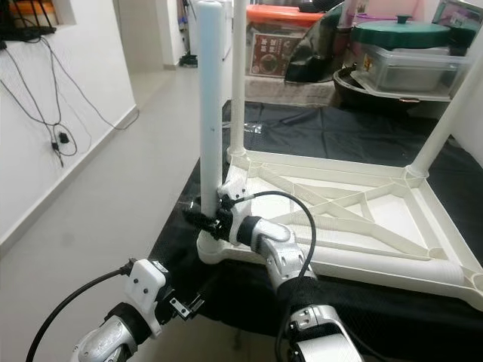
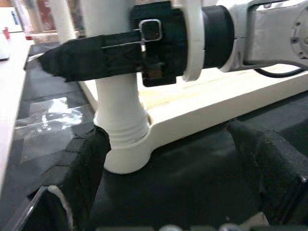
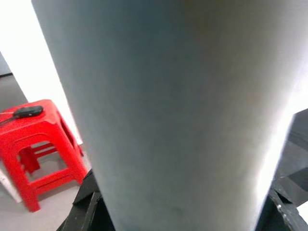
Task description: Building children table
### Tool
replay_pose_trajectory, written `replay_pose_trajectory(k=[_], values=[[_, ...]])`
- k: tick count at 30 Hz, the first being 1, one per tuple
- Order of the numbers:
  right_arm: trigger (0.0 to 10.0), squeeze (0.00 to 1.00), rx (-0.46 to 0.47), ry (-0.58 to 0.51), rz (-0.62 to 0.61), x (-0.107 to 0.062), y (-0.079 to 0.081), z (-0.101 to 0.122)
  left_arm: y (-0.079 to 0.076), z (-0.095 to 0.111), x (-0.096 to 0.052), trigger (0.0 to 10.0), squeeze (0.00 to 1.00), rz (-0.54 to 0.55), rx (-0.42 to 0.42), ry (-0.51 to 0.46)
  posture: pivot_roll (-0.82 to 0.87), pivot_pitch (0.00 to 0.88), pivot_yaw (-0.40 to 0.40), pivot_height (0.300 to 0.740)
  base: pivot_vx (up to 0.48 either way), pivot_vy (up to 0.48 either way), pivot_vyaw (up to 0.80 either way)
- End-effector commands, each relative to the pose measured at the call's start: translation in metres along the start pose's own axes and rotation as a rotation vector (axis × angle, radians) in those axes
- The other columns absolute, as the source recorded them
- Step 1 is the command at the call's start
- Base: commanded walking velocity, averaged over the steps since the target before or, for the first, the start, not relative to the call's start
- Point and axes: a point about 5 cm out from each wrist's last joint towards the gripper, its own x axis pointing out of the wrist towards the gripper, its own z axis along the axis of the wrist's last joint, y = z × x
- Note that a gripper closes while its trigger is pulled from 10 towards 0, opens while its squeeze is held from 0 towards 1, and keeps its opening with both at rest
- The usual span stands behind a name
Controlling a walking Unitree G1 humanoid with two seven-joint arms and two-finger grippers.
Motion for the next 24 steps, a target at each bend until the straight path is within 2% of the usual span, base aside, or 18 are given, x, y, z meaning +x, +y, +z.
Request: replay_pose_trajectory(k=[1,2,3,4,5,6,7,8,9,11,12,14,18,19,20,22,23,24], values=[[0.0,0.00,0.054,-0.008,-0.129,-0.005,-0.009,-0.006,-0.001,-0.003,-0.001,10.0,0.00,0.002,-0.002,0.016,0.05,0.000,-0.041,0.740,0.000,0.000,0.00],[0.0,0.00,0.084,-0.044,-0.348,-0.010,-0.019,-0.006,0.000,-0.003,-0.001,10.0,0.00,0.002,-0.003,0.016,0.02,0.000,-0.032,0.740,0.000,0.000,0.00],[0.0,0.00,0.147,-0.075,-0.824,-0.031,-0.033,-0.011,0.000,-0.003,0.000,10.0,0.00,-0.003,-0.006,0.016,0.02,0.000,-0.029,0.740,0.000,0.000,0.00],[0.0,0.00,0.147,-0.075,-0.824,-0.031,-0.033,-0.011,0.000,-0.003,0.000,10.0,0.00,-0.003,-0.006,0.016,0.02,0.000,-0.029,0.740,0.000,0.000,0.00],[0.0,0.00,0.170,-0.077,-0.978,-0.041,-0.035,-0.014,0.000,-0.003,0.000,10.0,0.00,-0.006,-0.006,0.016,0.02,0.000,-0.029,0.740,0.000,0.000,0.00],[0.0,0.00,0.170,-0.077,-0.978,-0.041,-0.035,-0.014,0.000,-0.003,0.000,10.0,0.00,-0.006,-0.006,0.016,0.02,0.000,-0.029,0.740,0.000,0.000,0.00],[0.0,0.00,0.155,-0.077,-1.110,-0.051,-0.034,-0.016,0.001,-0.003,0.000,10.0,0.00,-0.009,-0.005,0.017,0.02,0.000,-0.028,0.740,0.000,0.000,0.00],[0.0,0.00,0.155,-0.077,-1.110,-0.051,-0.034,-0.016,0.001,-0.003,0.000,10.0,0.00,-0.009,-0.005,0.017,0.02,0.000,-0.028,0.740,0.000,0.000,0.00],[0.0,0.00,0.200,-0.082,-1.223,-0.058,-0.028,-0.020,0.001,-0.003,0.000,10.0,0.00,-0.011,-0.004,0.018,0.03,0.000,-0.026,0.740,0.000,0.000,0.00],[0.0,0.00,0.200,-0.082,-1.223,-0.058,-0.028,-0.020,0.001,-0.003,0.000,10.0,0.00,-0.011,-0.004,0.018,0.03,0.000,-0.026,0.740,0.000,0.000,0.00],[0.0,0.00,0.224,-0.090,-1.276,-0.059,-0.020,-0.021,0.001,-0.003,0.000,10.0,0.00,-0.009,-0.001,0.019,0.03,0.000,-0.025,0.740,0.000,0.000,0.00],[0.0,0.00,0.254,-0.094,-1.304,-0.056,-0.011,-0.023,0.002,-0.003,0.000,10.0,0.00,-0.008,0.001,0.019,0.03,0.000,-0.026,0.740,0.000,0.000,0.00],[0.0,0.00,0.258,-0.098,-1.304,-0.052,-0.007,-0.023,0.002,-0.003,0.000,10.0,0.00,-0.006,0.001,0.019,0.03,0.000,-0.027,0.740,0.000,0.000,0.00],[7.8,0.00,0.245,-0.098,-1.261,-0.046,-0.004,-0.022,0.001,-0.003,0.000,10.0,0.00,-0.006,0.002,0.019,0.03,0.000,-0.028,0.740,0.000,0.000,0.00],[10.0,0.00,0.242,-0.109,-1.189,-0.039,-0.002,-0.021,0.001,-0.003,0.000,10.0,0.00,-0.005,0.001,0.019,0.03,0.000,-0.030,0.740,0.000,0.000,0.00],[10.0,0.00,0.242,-0.109,-1.189,-0.039,-0.002,-0.021,0.001,-0.003,0.000,10.0,0.00,-0.005,0.001,0.019,0.03,0.000,-0.030,0.740,0.000,0.000,0.00],[10.0,1.00,0.240,-0.128,-1.087,-0.030,0.002,-0.019,0.001,-0.004,0.000,10.0,0.00,-0.005,-0.002,0.019,0.02,0.000,-0.030,0.740,0.000,0.000,0.00],[10.0,1.00,0.240,-0.128,-1.087,-0.030,0.002,-0.019,0.001,-0.004,0.000,10.0,0.00,-0.005,-0.002,0.019,0.02,0.000,-0.030,0.740,0.000,0.000,0.00]])
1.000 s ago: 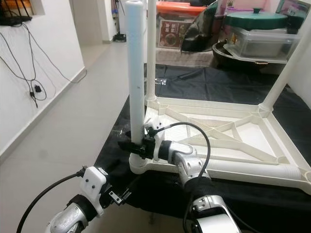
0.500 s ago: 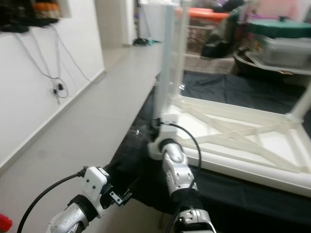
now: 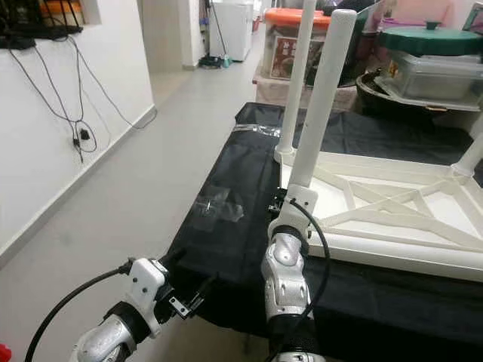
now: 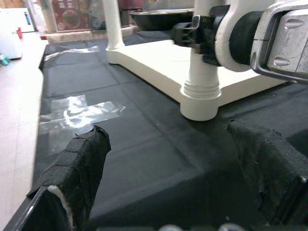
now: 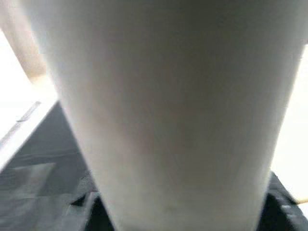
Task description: Building children table
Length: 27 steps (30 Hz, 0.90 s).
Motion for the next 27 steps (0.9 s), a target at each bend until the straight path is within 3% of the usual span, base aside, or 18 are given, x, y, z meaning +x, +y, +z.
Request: replay_pose_trajectory(k=[1,2,3,5,6,7,8,9,10,11,12,13,16,19,21,23,25,27], values=[[10.0,1.00,0.066,0.062,0.053,-0.008,0.016,-0.014,-0.001,-0.004,0.000,10.0,0.00,-0.004,-0.005,0.020,0.02,0.000,-0.030,0.740,0.000,0.000,0.00],[10.0,1.00,0.073,0.039,0.089,-0.008,0.021,-0.011,-0.001,-0.004,0.000,10.0,0.00,-0.004,-0.005,0.020,0.03,0.000,-0.029,0.740,0.000,0.000,0.00],[10.0,0.90,0.085,0.020,0.131,-0.007,0.025,-0.007,-0.001,-0.004,0.000,10.0,0.00,-0.004,-0.006,0.020,0.03,0.000,-0.031,0.740,0.000,0.000,0.00],[10.0,0.90,0.093,0.006,0.158,-0.006,0.027,-0.005,0.000,-0.004,0.000,10.0,0.00,-0.004,-0.006,0.020,0.03,0.000,-0.031,0.740,0.000,0.000,0.00],[10.0,0.00,0.109,0.002,0.251,-0.004,0.033,-0.003,0.000,-0.004,0.001,10.0,0.00,-0.003,-0.006,0.019,0.03,0.000,-0.032,0.740,0.000,0.000,0.00],[10.0,0.00,0.109,0.002,0.251,-0.004,0.033,-0.003,0.000,-0.004,0.001,10.0,0.00,-0.003,-0.006,0.019,0.03,0.000,-0.032,0.740,0.000,0.000,0.00],[10.0,0.00,0.121,0.004,0.408,-0.004,0.039,-0.001,0.000,-0.004,0.001,10.0,0.00,-0.002,-0.006,0.019,0.03,0.000,-0.032,0.740,0.000,0.000,0.00],[10.0,0.00,0.121,0.004,0.408,-0.004,0.039,-0.001,0.000,-0.004,0.001,10.0,0.00,-0.002,-0.006,0.019,0.03,0.000,-0.032,0.740,0.000,0.000,0.00],[10.0,0.00,0.115,0.009,0.559,-0.004,0.041,0.000,0.000,-0.004,0.001,10.0,0.00,-0.001,-0.007,0.019,0.03,0.000,-0.033,0.740,0.000,0.000,0.00],[10.0,0.00,0.115,0.009,0.559,-0.004,0.041,0.000,0.000,-0.004,0.001,10.0,0.00,-0.001,-0.007,0.019,0.03,0.000,-0.033,0.740,0.000,0.000,0.00],[10.0,0.00,0.113,0.030,0.708,-0.004,0.041,0.001,0.000,-0.004,0.001,10.0,0.00,-0.001,-0.007,0.019,0.03,0.000,-0.029,0.740,0.000,0.000,0.00],[10.0,0.00,0.113,0.030,0.708,-0.004,0.041,0.001,0.000,-0.004,0.001,10.0,0.00,-0.001,-0.007,0.019,0.03,0.000,-0.029,0.740,0.000,0.000,0.00],[10.0,0.00,0.092,0.077,0.945,-0.005,0.035,0.006,0.000,-0.004,0.001,10.0,0.00,-0.002,-0.008,0.019,0.04,0.000,-0.030,0.740,0.000,0.000,0.00],[10.0,0.00,0.088,0.112,1.066,-0.003,0.031,0.010,0.000,-0.004,0.002,10.0,0.00,0.001,-0.008,0.018,0.05,0.000,-0.037,0.740,0.000,0.000,0.00],[10.0,0.00,0.088,0.112,1.066,-0.003,0.031,0.010,0.000,-0.004,0.002,10.0,0.00,0.001,-0.008,0.018,0.05,0.000,-0.037,0.740,0.000,0.000,0.00],[10.0,0.00,0.061,0.155,1.222,-0.003,0.031,0.013,0.000,-0.004,0.002,10.0,0.00,0.002,-0.006,0.017,0.05,0.000,-0.038,0.740,0.000,0.000,0.00],[10.0,0.00,0.061,0.155,1.222,-0.003,0.031,0.013,0.000,-0.004,0.002,10.0,0.00,0.002,-0.006,0.017,0.05,0.000,-0.038,0.740,0.000,0.000,0.00],[10.0,0.00,0.047,0.181,1.307,-0.006,0.032,0.013,0.000,-0.004,0.002,10.0,0.00,0.002,-0.006,0.017,0.05,0.000,-0.039,0.740,0.000,0.000,0.00]])
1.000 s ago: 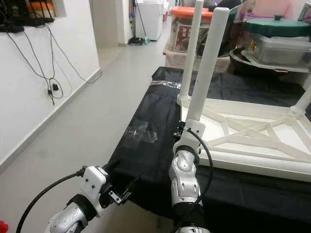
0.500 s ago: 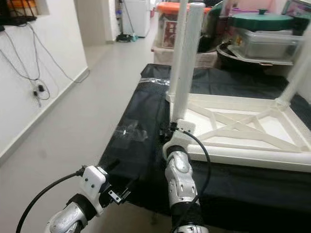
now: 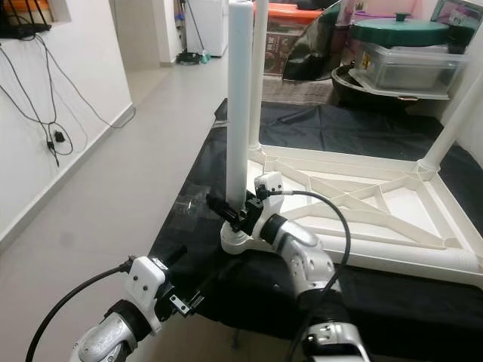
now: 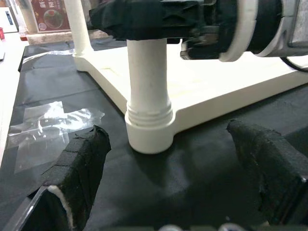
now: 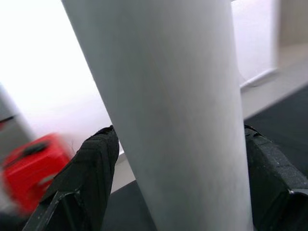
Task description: Building children table
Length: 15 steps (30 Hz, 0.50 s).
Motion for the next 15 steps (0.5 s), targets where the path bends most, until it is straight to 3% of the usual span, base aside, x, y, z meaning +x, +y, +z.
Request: replay_pose_trajectory(k=[1,5,11,12,15], values=[[10.0,0.00,0.023,0.026,0.107,0.012,0.013,-0.006,0.000,-0.005,0.000,10.0,0.00,0.000,-0.008,0.023,0.05,0.000,-0.039,0.740,0.000,0.000,0.00],[10.0,0.00,0.025,0.072,0.302,0.015,0.022,-0.010,-0.001,-0.005,0.000,10.0,0.00,0.000,-0.008,0.024,0.06,0.000,-0.042,0.740,0.000,0.000,0.00],[10.0,0.00,0.031,0.089,0.347,0.016,0.027,-0.013,-0.001,-0.005,-0.001,10.0,0.00,0.000,-0.008,0.024,0.06,0.000,-0.043,0.740,0.000,0.000,0.00],[0.0,0.00,0.028,0.116,0.359,0.019,0.030,-0.019,-0.001,-0.006,-0.001,10.0,0.00,-0.001,-0.008,0.025,0.06,0.000,-0.042,0.740,0.000,0.000,0.00],[0.0,0.00,0.001,0.152,0.350,0.019,0.031,-0.026,-0.001,-0.006,-0.001,10.0,0.00,-0.002,-0.008,0.026,0.06,0.000,-0.041,0.740,0.000,0.000,0.00]])
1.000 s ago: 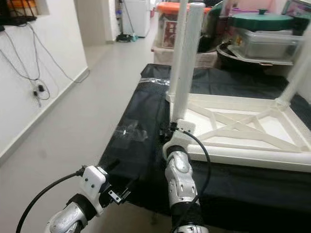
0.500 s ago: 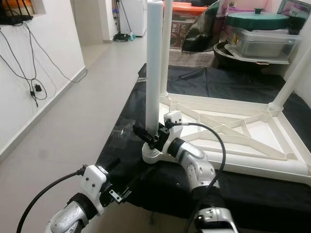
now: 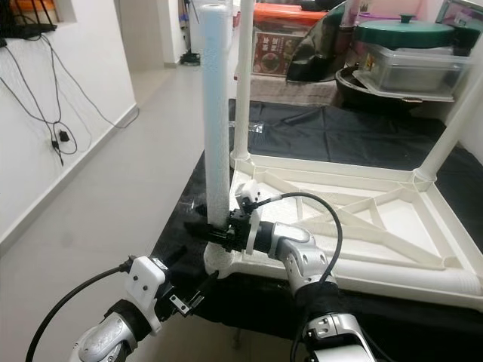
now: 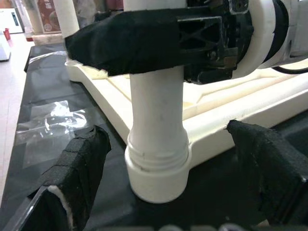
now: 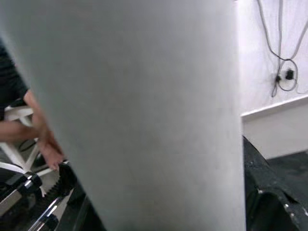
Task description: Building children table
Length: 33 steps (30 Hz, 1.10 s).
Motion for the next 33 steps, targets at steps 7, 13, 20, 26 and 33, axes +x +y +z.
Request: replay_pose_trajectory(k=[7,13,20,26,33], values=[[0.0,0.00,-0.077,-0.033,-0.379,0.002,-0.017,-0.004,-0.002,-0.007,-0.002,10.0,0.00,-0.007,-0.011,0.031,0.05,0.000,-0.036,0.740,0.000,0.000,0.00],[0.0,0.00,-0.121,-0.030,-0.688,-0.010,-0.032,-0.002,-0.002,-0.007,-0.002,10.0,0.00,-0.010,-0.012,0.032,0.05,0.000,-0.029,0.740,0.000,0.000,0.00],[0.0,0.00,-0.010,-0.116,-1.521,-0.066,-0.040,-0.014,-0.001,-0.008,-0.002,10.0,0.00,-0.016,-0.012,0.035,0.04,0.000,-0.026,0.740,0.000,0.000,0.00],[0.0,0.00,0.106,-0.192,-1.667,-0.053,-0.016,-0.027,-0.001,-0.007,-0.001,10.0,0.00,-0.013,-0.011,0.034,0.05,0.000,-0.032,0.740,0.000,0.000,0.00],[10.0,1.00,0.091,-0.201,-1.564,-0.024,-0.014,-0.021,-0.001,-0.007,0.000,10.0,0.00,-0.009,-0.011,0.030,0.03,0.000,-0.036,0.740,0.000,0.000,0.00]])
